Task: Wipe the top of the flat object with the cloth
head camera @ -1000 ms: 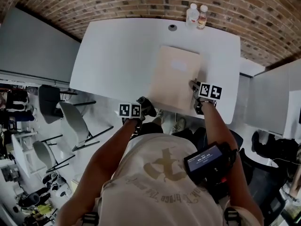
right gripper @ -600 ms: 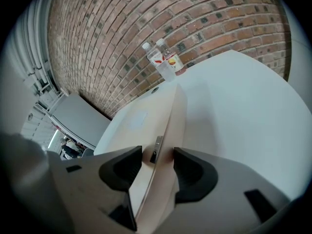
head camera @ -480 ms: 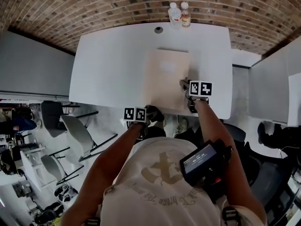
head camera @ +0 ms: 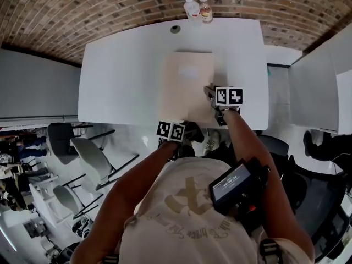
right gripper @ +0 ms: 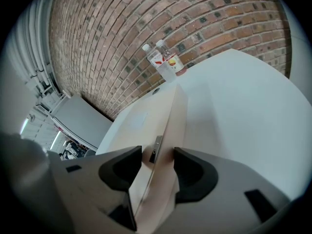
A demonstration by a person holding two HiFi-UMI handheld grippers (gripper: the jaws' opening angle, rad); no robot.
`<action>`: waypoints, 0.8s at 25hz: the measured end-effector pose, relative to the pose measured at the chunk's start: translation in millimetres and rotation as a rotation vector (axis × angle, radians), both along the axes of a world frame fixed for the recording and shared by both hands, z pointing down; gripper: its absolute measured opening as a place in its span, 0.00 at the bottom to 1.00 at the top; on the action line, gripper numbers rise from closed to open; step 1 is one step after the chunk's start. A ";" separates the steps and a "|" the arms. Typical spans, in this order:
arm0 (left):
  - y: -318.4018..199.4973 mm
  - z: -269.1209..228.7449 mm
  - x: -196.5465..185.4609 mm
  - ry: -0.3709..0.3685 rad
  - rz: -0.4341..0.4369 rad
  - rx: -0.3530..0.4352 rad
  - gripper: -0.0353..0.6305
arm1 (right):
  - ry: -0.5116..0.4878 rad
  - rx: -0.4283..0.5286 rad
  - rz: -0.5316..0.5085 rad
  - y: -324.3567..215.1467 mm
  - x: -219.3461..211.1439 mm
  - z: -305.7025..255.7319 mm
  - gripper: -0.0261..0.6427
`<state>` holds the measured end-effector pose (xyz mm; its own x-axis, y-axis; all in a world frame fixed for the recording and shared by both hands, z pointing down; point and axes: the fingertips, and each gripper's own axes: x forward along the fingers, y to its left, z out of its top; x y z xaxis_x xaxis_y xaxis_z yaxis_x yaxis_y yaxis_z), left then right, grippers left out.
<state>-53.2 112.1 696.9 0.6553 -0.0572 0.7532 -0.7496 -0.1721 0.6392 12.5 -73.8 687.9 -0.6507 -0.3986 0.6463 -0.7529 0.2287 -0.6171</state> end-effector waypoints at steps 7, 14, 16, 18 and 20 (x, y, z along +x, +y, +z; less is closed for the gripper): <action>8.0 0.1 53.2 0.068 0.109 -0.003 0.21 | -0.004 0.015 -0.001 0.6 0.2 -0.7 0.36; 9.8 0.6 77.9 0.111 0.145 0.008 0.21 | -0.013 0.024 -0.002 -0.6 -1.3 -1.7 0.37; 12.2 -2.7 87.5 0.144 0.164 0.017 0.21 | -0.013 0.026 0.000 -0.3 -0.6 -1.0 0.37; 14.3 -7.0 94.6 0.157 0.204 0.038 0.21 | -0.014 0.030 -0.003 -1.4 0.1 -0.1 0.37; 20.1 -15.5 100.0 0.165 0.252 0.074 0.21 | -0.011 0.030 -0.012 -0.6 1.3 1.8 0.37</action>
